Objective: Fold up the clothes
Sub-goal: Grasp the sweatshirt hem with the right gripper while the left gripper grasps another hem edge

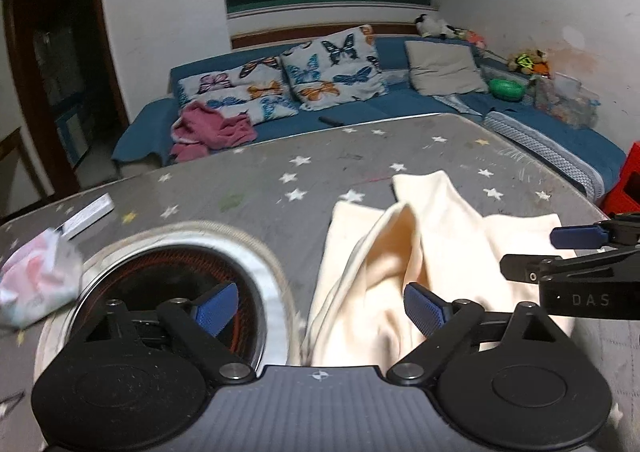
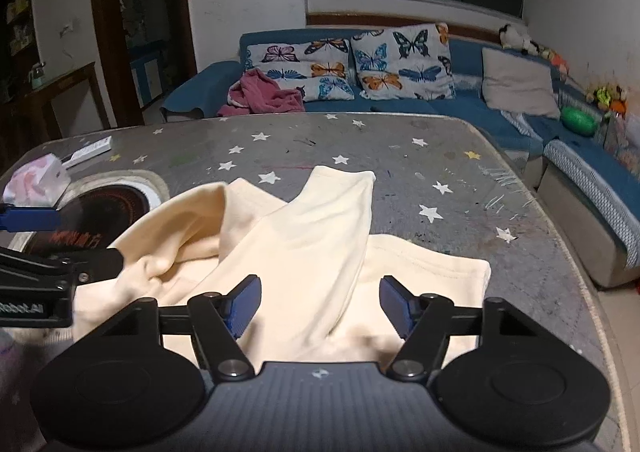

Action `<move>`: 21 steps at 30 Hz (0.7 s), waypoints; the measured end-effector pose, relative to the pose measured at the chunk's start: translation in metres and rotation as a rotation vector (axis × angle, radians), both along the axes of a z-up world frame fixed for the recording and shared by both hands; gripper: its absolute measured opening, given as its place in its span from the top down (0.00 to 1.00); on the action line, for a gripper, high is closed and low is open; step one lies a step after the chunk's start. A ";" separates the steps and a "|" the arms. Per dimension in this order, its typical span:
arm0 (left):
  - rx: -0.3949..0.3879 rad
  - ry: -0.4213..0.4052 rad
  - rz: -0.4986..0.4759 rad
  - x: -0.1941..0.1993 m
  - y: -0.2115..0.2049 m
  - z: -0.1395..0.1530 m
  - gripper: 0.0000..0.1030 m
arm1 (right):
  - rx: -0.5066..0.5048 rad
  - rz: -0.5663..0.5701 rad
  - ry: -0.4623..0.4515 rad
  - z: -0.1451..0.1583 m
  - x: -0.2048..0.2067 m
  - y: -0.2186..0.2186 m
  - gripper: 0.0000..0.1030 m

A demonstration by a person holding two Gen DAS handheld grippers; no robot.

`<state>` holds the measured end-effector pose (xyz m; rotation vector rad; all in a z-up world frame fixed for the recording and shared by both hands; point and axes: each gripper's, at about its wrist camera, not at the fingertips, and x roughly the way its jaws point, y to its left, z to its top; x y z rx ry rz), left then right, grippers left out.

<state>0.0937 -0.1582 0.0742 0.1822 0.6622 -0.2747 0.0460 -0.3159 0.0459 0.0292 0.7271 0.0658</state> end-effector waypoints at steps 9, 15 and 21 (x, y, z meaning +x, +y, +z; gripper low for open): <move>-0.009 0.053 -0.093 0.039 -0.018 -0.023 0.64 | 0.013 -0.003 0.031 -0.008 0.050 -0.008 0.50; -0.038 0.069 -0.109 0.048 -0.014 -0.034 0.87 | 0.031 -0.017 0.054 -0.016 0.088 -0.010 0.56; -0.060 0.071 -0.110 0.052 -0.007 -0.036 0.88 | 0.021 0.005 0.059 -0.022 0.126 0.000 0.58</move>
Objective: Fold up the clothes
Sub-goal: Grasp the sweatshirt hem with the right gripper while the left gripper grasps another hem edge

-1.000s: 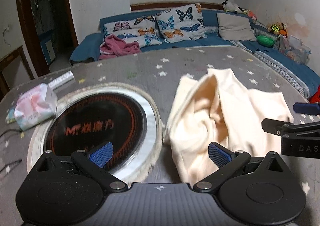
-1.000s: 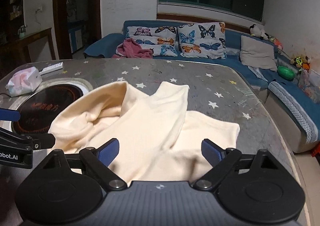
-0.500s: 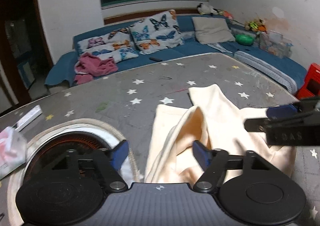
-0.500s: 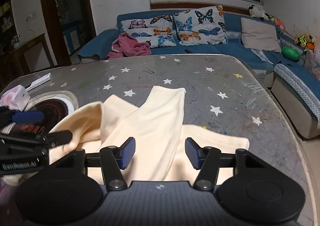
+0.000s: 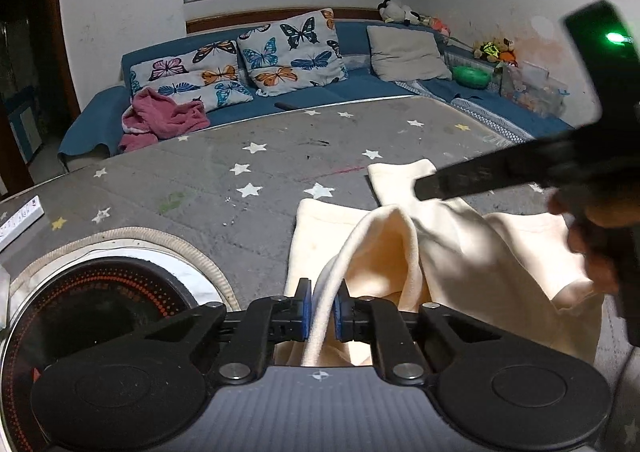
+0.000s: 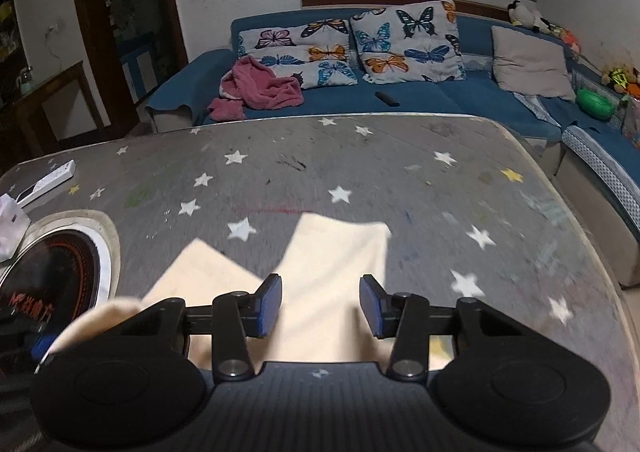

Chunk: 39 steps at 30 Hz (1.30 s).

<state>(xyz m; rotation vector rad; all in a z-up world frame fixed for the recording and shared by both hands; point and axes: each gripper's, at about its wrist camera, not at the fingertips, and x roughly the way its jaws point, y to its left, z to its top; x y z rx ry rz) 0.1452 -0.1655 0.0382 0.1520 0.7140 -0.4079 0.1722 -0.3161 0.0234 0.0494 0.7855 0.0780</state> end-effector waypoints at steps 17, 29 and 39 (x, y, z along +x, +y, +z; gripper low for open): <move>-0.023 0.007 -0.036 0.006 -0.001 -0.006 0.67 | -0.110 0.017 0.023 -0.028 0.034 0.020 0.94; -0.051 -0.035 0.026 0.003 0.010 0.003 0.93 | -0.113 -0.044 -0.077 0.009 -0.019 -0.019 0.97; -0.105 -0.081 0.144 -0.028 0.048 0.025 0.96 | -0.155 -0.077 -0.151 0.038 -0.098 -0.051 1.00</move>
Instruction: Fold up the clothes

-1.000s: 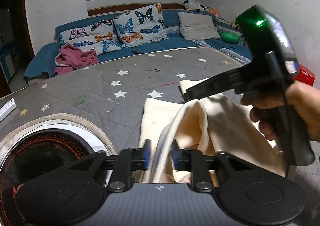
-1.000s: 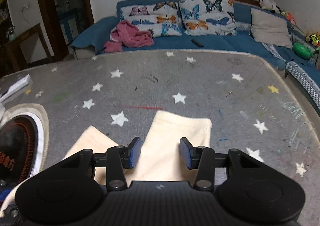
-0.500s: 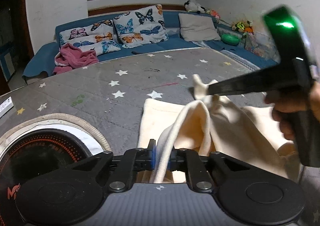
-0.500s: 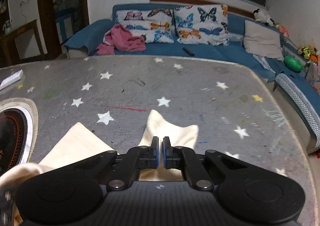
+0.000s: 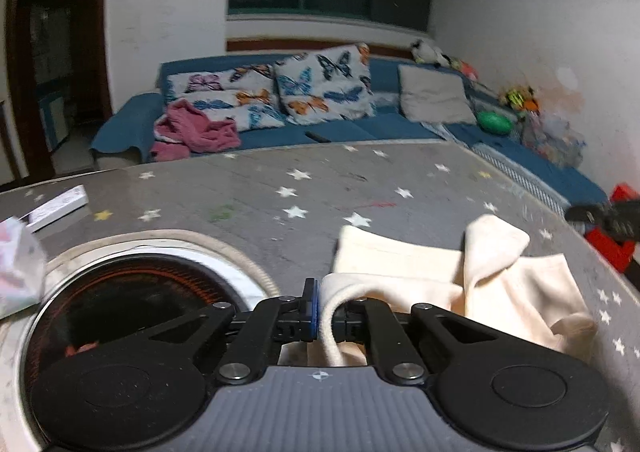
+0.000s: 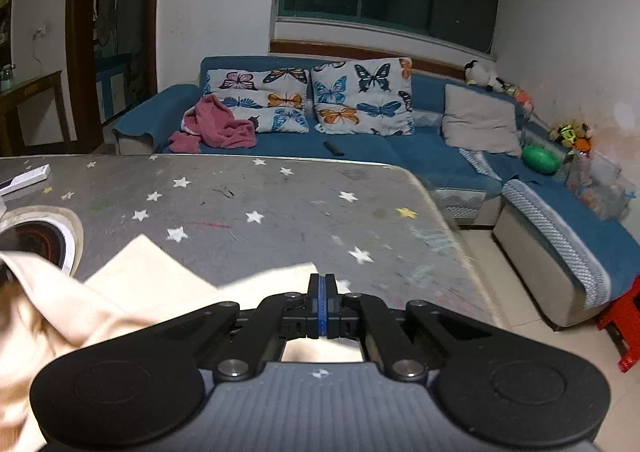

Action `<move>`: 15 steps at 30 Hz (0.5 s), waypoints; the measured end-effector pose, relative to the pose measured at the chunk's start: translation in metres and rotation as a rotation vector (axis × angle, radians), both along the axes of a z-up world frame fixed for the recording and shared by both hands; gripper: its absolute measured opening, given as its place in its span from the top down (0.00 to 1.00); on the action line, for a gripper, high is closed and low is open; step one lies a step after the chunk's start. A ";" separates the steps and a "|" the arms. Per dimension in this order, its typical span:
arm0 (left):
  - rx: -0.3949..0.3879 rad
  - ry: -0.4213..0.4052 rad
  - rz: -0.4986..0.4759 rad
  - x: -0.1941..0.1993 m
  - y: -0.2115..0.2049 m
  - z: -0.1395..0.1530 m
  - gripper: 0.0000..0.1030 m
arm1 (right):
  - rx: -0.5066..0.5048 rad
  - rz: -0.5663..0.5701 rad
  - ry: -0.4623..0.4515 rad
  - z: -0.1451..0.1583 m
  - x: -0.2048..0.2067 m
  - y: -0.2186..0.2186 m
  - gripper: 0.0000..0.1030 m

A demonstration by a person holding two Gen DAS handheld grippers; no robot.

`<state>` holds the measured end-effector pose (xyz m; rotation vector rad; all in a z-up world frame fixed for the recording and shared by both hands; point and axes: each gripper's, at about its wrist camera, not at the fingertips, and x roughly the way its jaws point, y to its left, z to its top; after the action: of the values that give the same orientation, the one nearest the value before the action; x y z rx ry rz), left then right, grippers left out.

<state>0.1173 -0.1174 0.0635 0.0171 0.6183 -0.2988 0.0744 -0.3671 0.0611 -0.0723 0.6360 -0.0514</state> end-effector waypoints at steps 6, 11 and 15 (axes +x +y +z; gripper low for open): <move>-0.053 -0.007 0.097 -0.033 0.038 0.005 0.96 | 0.102 0.055 0.048 -0.009 -0.011 0.007 0.92; -0.080 0.017 0.164 -0.055 0.068 0.000 0.96 | 0.199 0.030 0.084 -0.030 0.010 0.011 0.77; -0.094 0.042 0.191 -0.069 0.082 -0.010 0.96 | 0.248 -0.040 0.098 -0.046 0.030 0.003 0.70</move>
<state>0.0479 -0.0351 0.0540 -0.1387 0.6421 -0.1429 0.1046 -0.3639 0.0149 0.1786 0.7371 -0.0069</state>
